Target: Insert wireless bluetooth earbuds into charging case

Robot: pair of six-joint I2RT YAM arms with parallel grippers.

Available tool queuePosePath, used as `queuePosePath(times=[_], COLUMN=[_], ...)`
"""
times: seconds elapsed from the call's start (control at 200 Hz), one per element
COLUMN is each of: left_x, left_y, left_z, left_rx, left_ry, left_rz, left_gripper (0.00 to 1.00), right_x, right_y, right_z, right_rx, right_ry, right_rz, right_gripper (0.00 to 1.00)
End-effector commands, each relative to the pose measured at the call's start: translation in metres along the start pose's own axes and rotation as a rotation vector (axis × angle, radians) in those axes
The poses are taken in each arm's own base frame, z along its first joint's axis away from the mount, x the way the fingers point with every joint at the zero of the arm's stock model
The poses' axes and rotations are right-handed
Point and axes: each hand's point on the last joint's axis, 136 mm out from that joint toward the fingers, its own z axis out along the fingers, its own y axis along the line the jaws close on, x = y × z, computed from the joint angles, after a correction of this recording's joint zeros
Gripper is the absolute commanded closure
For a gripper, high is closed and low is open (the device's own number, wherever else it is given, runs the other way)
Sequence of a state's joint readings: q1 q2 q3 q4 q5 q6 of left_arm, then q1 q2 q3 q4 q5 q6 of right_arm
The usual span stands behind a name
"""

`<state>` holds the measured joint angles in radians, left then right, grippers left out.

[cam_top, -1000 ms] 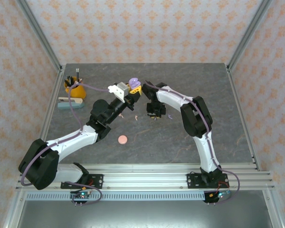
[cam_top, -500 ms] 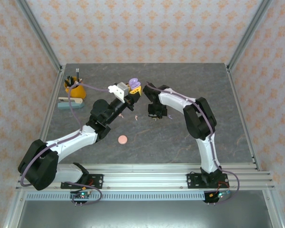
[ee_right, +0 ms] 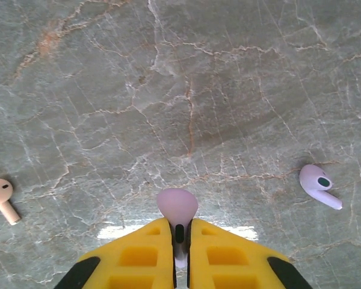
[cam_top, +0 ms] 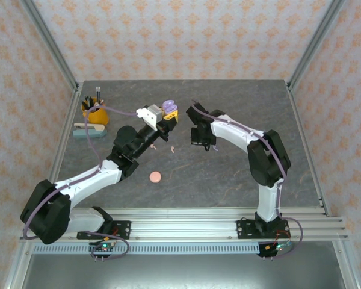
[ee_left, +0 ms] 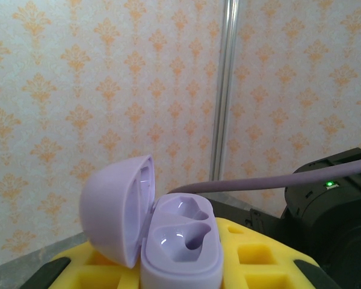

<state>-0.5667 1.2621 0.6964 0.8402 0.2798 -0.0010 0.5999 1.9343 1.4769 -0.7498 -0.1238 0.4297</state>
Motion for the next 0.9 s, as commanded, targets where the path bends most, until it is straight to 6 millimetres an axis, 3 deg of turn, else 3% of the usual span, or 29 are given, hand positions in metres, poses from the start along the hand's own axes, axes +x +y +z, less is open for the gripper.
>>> queuePosePath(times=[0.0, 0.4, 0.575, 0.781, 0.896], left_x=[-0.017, -0.017, -0.018, -0.018, -0.018], left_y=[0.004, 0.005, 0.004, 0.004, 0.004], left_z=[-0.005, -0.006, -0.006, -0.006, -0.005], left_rx=[-0.012, -0.019, -0.013, -0.015, -0.015], left_ry=[-0.039, -0.039, -0.039, -0.039, -0.039], left_rz=[0.002, 0.002, 0.004, 0.004, 0.007], left_gripper=[1.0, 1.0, 1.0, 1.0, 1.0], right_x=[0.004, 0.051, 0.061, 0.052, 0.041], right_y=[0.0, -0.017, -0.025, -0.021, -0.015], right_z=[0.006, 0.032, 0.037, 0.024, 0.012], right_rx=[0.004, -0.001, 0.019, 0.027, 0.027], right_ry=[0.007, 0.138, 0.163, 0.145, 0.127], right_rz=[-0.029, -0.091, -0.08, 0.011, 0.078], right_gripper=[0.89, 0.89, 0.88, 0.6, 0.53])
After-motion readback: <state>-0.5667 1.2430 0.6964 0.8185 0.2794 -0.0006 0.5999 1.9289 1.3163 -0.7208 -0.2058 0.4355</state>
